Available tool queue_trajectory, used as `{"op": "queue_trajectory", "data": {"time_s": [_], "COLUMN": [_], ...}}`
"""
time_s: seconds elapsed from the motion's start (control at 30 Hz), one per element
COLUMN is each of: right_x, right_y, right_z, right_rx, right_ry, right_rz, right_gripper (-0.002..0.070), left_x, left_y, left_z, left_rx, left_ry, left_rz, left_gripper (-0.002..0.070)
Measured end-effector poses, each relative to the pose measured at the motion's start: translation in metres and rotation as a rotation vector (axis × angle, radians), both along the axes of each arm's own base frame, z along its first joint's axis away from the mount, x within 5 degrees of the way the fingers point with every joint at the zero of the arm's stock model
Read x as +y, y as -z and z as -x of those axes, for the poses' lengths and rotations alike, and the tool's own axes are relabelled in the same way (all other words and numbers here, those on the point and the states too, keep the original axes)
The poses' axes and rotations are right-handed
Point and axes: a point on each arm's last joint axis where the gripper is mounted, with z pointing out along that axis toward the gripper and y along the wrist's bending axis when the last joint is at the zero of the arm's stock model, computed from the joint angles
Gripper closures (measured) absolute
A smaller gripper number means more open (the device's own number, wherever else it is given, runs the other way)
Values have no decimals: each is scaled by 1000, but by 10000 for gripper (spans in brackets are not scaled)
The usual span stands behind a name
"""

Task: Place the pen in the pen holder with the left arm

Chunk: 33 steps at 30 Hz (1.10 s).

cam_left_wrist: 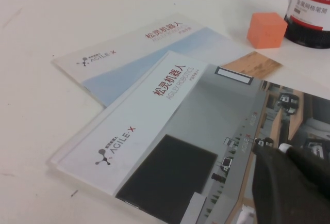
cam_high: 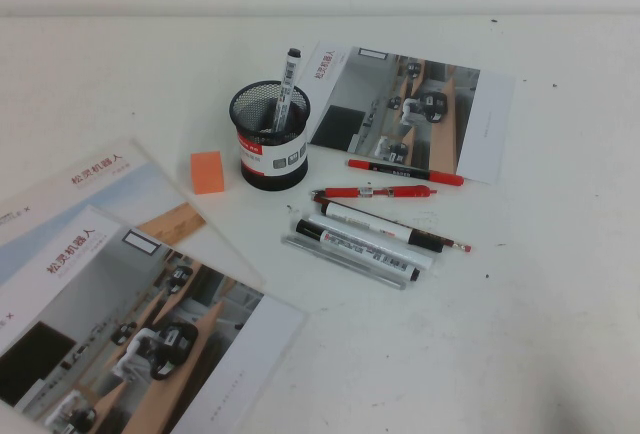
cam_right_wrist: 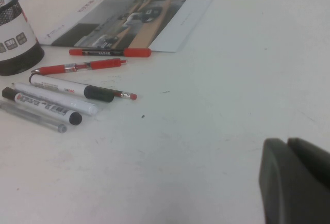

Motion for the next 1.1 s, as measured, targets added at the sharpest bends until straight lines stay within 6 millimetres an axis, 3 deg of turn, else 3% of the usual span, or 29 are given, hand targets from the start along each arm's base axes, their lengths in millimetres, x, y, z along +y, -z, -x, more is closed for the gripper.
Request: {"op": "queue_trajectory", "data": {"time_s": [0.27,0.47,0.53,0.83,0.93,1.1], "right_x": [0,0,0,0,0,0], "right_y": [0,0,0,0,0,0], "right_z": [0,0,0,0,0,0], "right_rx": [0,0,0,0,0,0], "right_ry": [0,0,0,0,0,0], "right_rz": [0,0,0,0,0,0], "right_gripper": [696,696,696,696,696,696], "left_x": [-1,-3,-2,-1,-4,-12], "left_y": [-2,-20,-23,-28,-45,-92], "left_z": [-1,-3,-3,-3,-5,-18], "left_rx": [-21,-161,-186,-214,-158,16], "left_ry": [-1,-39,-47,-53,-40,13], "left_rz": [42,440,501,544,535,414], "left_gripper": [676,676,676,676,676,676]}}
